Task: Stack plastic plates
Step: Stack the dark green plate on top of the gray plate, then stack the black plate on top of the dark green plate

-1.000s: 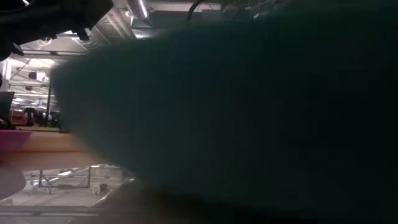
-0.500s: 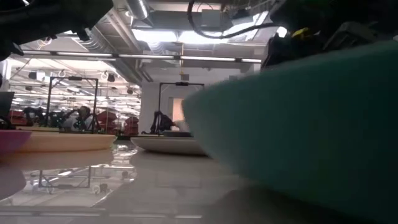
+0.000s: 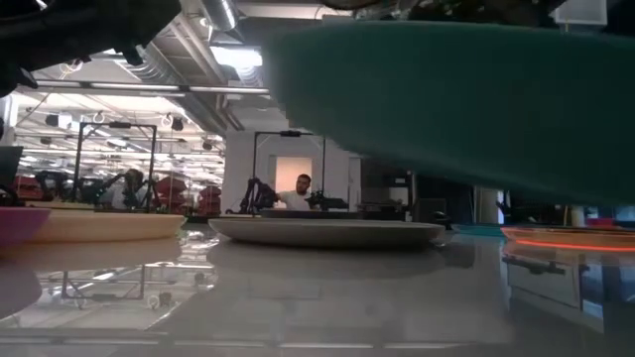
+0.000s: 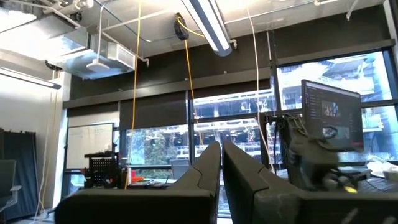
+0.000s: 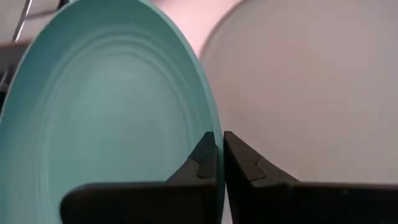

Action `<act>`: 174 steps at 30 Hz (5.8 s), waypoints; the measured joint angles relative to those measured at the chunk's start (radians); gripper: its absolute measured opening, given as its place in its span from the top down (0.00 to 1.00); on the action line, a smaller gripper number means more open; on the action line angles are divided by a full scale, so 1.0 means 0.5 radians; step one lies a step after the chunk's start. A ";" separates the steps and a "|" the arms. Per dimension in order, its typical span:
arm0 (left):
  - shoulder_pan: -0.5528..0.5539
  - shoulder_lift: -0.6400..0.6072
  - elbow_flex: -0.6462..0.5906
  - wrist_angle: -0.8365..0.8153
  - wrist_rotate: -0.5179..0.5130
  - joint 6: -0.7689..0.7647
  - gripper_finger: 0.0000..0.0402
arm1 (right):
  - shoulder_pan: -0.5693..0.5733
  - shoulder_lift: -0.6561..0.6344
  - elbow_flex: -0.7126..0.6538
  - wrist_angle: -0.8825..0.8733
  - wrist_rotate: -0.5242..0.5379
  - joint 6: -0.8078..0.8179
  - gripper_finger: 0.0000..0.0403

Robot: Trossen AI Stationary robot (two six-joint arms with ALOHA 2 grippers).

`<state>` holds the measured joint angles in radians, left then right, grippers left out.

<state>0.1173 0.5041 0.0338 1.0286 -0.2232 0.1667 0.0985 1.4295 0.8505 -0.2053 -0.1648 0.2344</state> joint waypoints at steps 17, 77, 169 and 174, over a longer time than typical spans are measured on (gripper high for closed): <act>0.001 0.000 0.000 0.011 -0.005 0.003 0.97 | -0.776 0.061 0.046 0.410 0.035 -0.142 0.99; 0.017 0.005 0.001 0.037 -0.044 0.055 0.81 | -0.818 0.617 0.439 0.007 0.555 -1.790 0.58; 0.017 0.005 -0.001 0.005 -0.104 0.057 0.81 | -1.088 1.064 0.436 0.566 0.473 -2.528 0.94; 0.018 0.005 -0.001 0.005 -0.102 0.058 0.81 | -1.085 1.024 0.436 0.562 0.511 -2.525 0.97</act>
<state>0.1261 0.5064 0.0334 1.0313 -0.2741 0.1955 -0.4440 1.9417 1.0683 0.0759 0.0907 -1.0279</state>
